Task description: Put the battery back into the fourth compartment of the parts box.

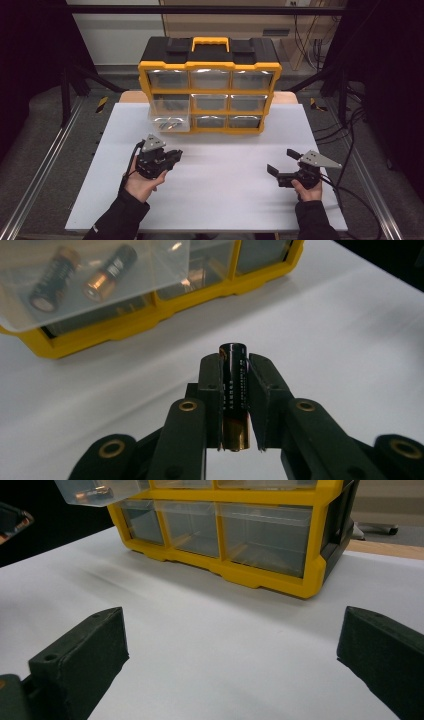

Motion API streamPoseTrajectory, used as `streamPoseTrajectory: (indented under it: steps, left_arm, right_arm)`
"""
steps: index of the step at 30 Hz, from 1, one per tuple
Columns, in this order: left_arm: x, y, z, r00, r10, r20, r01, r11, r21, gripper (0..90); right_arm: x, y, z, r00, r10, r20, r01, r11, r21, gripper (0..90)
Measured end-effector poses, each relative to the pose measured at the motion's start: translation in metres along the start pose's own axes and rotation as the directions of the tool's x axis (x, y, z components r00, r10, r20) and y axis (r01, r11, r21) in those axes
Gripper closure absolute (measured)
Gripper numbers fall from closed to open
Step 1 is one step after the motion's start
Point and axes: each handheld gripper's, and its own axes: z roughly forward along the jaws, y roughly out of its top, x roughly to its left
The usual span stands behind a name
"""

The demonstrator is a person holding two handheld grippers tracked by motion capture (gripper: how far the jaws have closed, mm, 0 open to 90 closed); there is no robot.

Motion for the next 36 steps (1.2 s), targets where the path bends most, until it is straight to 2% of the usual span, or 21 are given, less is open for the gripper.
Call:
streamPoseTrajectory:
  steps: [11, 22, 26, 36]
  left_arm:
    - [0.008, 0.025, -0.017, 1.0000, -0.005, -0.003, 0.005, 0.9977, -0.068, 76.4]
    - [0.015, 0.056, -0.029, 0.9999, -0.011, -0.007, 0.010, 0.9911, -0.133, 76.4]
    - [0.019, 0.065, -0.032, 0.9996, -0.025, -0.009, 0.023, 0.9875, -0.156, 76.4]
    - [0.026, 0.084, -0.037, 0.9990, -0.035, -0.027, 0.030, 0.9828, -0.182, 76.4]
  right_arm:
    - [0.000, 0.000, 0.000, 1.0000, -0.001, 0.001, 0.001, 1.000, 0.002, 0.3]
    - [0.000, 0.000, 0.000, 1.0000, -0.006, 0.001, 0.006, 1.000, 0.002, 0.3]
    - [0.000, 0.000, 0.000, 1.0000, -0.003, 0.002, 0.003, 1.000, 0.003, 0.3]
    - [0.000, 0.000, 0.000, 1.0000, -0.002, 0.001, 0.002, 1.000, 0.003, 0.3]
